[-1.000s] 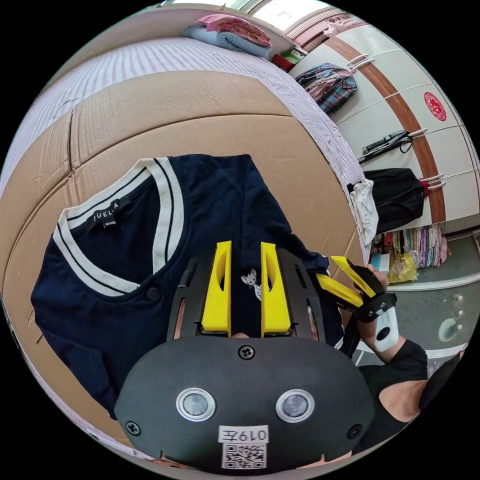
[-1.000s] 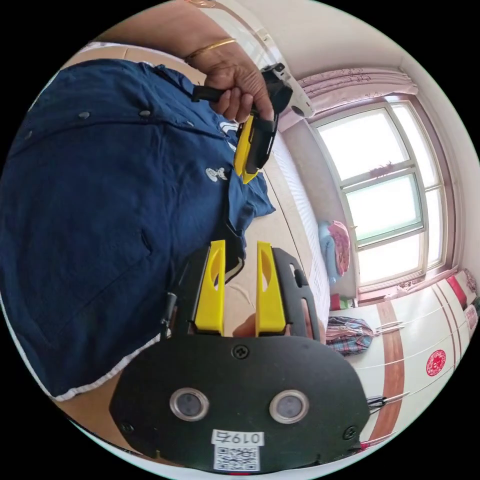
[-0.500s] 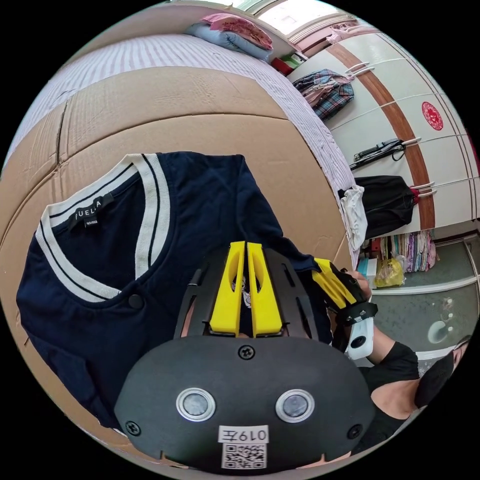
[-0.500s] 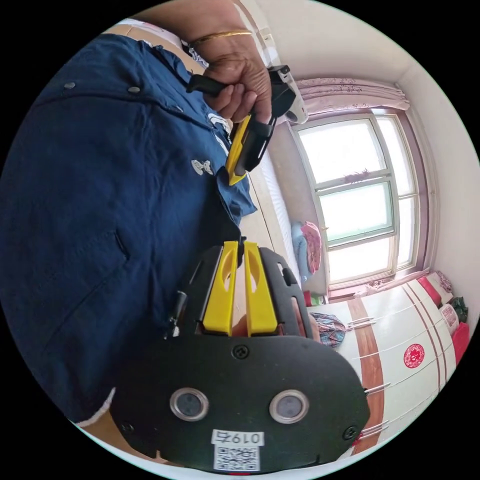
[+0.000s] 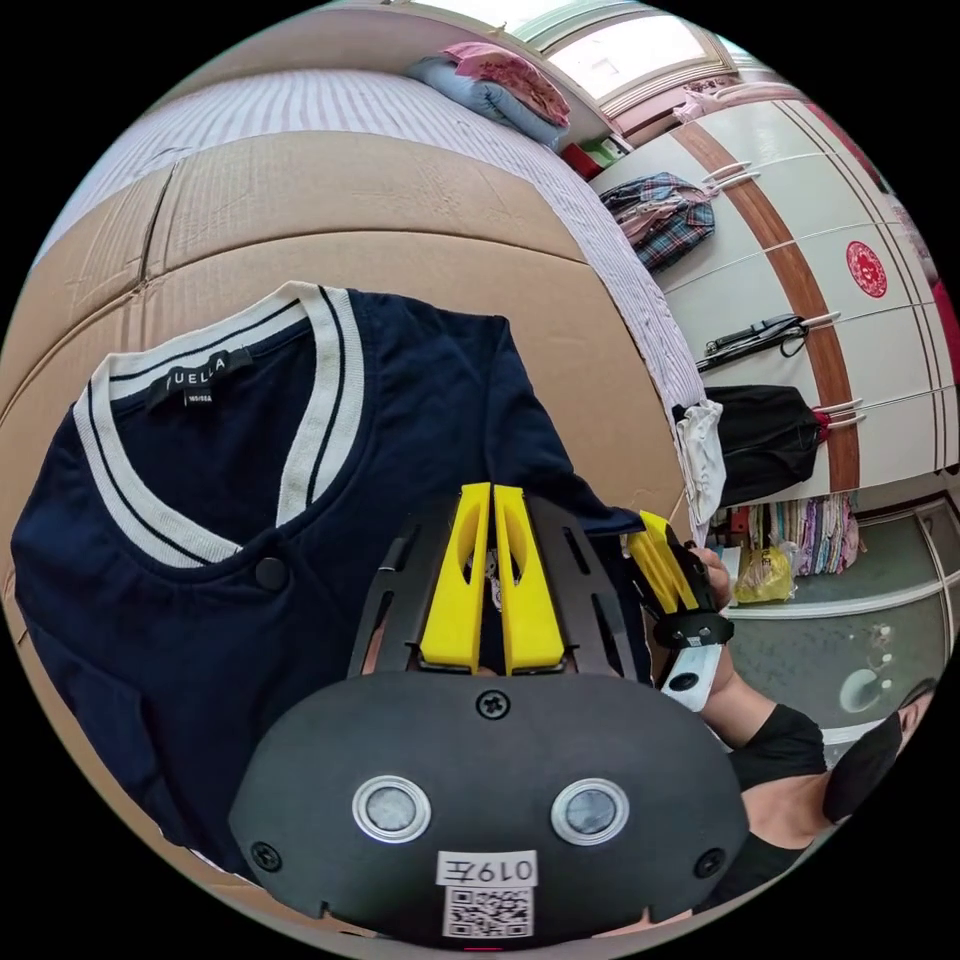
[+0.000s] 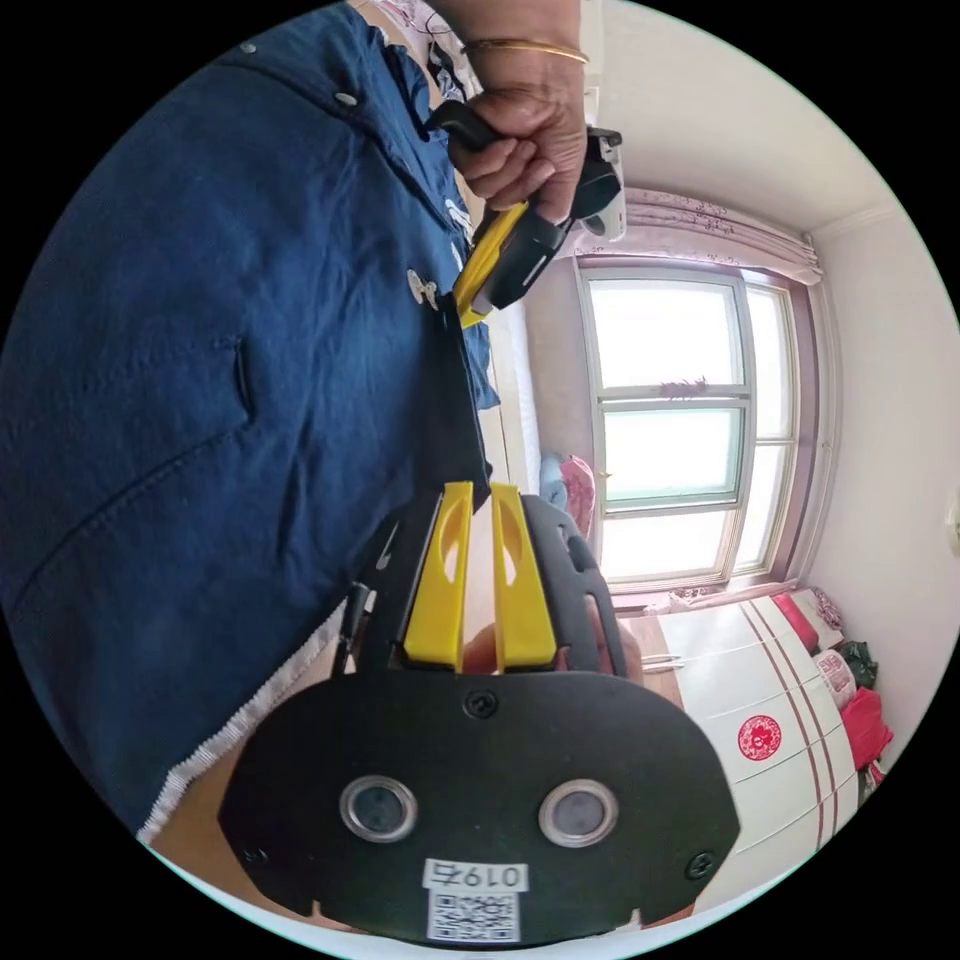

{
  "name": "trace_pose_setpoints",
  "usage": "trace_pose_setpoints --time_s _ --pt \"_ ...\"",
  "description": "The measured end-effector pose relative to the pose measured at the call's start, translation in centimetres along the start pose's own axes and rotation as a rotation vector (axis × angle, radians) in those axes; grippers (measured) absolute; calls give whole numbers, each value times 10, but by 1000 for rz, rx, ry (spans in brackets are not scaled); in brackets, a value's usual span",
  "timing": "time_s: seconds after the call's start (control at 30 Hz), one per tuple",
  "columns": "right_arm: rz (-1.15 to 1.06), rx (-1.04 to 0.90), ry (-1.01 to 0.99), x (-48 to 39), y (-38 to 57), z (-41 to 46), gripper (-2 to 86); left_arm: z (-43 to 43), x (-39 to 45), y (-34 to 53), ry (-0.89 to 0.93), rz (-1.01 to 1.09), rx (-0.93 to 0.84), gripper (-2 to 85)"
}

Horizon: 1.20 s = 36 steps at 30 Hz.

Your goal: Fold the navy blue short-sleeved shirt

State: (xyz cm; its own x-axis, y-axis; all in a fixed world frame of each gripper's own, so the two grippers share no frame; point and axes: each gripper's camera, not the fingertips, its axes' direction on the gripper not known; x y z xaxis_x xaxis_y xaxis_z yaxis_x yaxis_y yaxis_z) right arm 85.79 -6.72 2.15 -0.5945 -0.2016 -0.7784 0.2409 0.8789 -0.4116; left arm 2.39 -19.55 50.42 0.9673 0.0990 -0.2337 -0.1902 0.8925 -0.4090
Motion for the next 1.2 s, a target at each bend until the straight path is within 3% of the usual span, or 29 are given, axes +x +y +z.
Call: trace_pose_setpoints --time_s 0.23,0.3,0.4,0.47,0.53,0.63,0.73,0.8,0.93,1.1,1.2 --pt "-59 11 -89 40 42 34 28 5 13 0 -49 14 -45 14" --pt "42 11 -143 69 59 44 24 3 23 -1 -86 35 -38 14" --pt "375 22 -302 139 92 72 1 -5 27 -2 -114 24 7 14" --pt "694 49 -507 198 120 112 -6 -12 28 -2 -91 13 49 16" --pt "836 94 -751 230 138 153 -6 -17 30 1 -63 17 100 19" --pt "814 40 -1162 258 143 238 2 -20 46 5 -20 114 179 27" --pt "830 -8 -1416 271 156 316 60 -11 65 -9 -141 155 154 41" --pt "802 -75 -1451 273 162 348 81 -6 71 -34 -233 89 112 60" --pt "814 -97 -1477 275 181 389 98 4 82 -72 -199 16 46 67" --pt "808 -150 -1543 274 199 435 99 31 118 -109 -429 1 -49 73" --pt "792 -149 -1550 280 208 452 78 44 122 -121 -465 -30 -78 66"
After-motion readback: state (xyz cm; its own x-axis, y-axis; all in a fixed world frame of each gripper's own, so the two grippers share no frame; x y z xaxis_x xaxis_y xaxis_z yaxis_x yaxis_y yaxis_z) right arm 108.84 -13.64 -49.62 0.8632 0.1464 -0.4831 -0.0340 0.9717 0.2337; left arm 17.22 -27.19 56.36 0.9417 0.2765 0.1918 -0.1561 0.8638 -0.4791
